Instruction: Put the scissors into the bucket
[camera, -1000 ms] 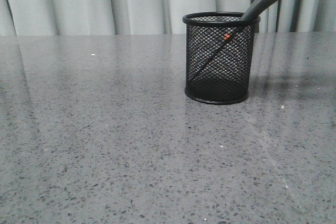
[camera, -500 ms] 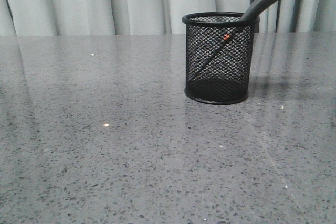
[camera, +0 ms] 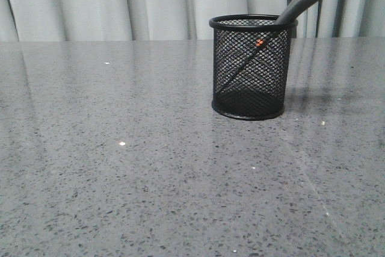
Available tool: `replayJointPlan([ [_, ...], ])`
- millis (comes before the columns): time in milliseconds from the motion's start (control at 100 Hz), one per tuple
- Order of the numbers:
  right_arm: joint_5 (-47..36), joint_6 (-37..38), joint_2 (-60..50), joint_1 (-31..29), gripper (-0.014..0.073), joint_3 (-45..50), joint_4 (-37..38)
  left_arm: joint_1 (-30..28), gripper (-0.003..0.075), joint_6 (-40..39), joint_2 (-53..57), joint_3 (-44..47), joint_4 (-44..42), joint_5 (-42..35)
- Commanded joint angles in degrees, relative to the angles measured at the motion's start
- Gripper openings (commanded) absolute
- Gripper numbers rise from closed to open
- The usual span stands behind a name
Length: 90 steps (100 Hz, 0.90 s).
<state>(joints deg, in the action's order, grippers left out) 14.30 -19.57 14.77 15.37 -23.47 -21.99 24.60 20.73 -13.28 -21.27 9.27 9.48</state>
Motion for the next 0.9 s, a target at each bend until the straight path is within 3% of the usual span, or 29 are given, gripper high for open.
replayJointPlan([
  [0, -5.8, 0.0, -2.3, -0.4, -0.0054, 1.0, -0.5, -0.1, -0.002, -0.6, 3.4, 2.6, 2.3, -5.8],
  [890, -3.6, 0.0, -3.5, -0.4, -0.0055, 2.6, -1.0, -0.1, -0.002, -0.6, 6.9, 5.6, 2.8, -6.7],
])
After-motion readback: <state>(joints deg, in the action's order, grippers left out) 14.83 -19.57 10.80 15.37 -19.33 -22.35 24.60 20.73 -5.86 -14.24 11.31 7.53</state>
